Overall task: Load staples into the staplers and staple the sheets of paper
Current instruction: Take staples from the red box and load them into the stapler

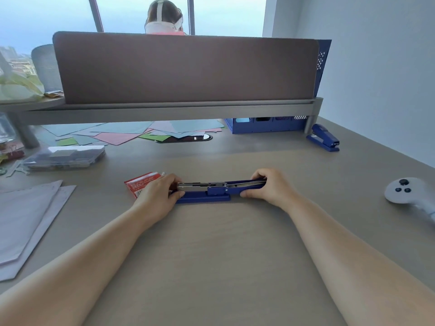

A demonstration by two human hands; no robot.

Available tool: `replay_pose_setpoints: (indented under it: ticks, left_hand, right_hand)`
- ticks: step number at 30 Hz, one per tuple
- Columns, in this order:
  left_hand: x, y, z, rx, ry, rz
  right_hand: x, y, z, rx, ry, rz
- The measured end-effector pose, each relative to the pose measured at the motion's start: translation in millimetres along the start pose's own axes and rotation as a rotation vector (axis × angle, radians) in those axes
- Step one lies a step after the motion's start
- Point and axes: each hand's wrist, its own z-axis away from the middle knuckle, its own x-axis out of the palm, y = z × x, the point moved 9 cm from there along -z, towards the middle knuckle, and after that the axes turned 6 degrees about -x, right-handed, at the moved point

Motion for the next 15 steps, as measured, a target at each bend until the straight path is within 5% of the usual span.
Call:
replay_pose_setpoints:
  ticks: [8,15]
  left_hand:
    - [0,-10,-2,-0.056,-0.034,0.162]
    - [0,-16,-3,-0.14,-0.052,0.375]
  right_hand:
    - [-34,-36,6,-0.147,0.358,-0.319]
    - [7,-74,-11,-0.196,0.165,-0.457]
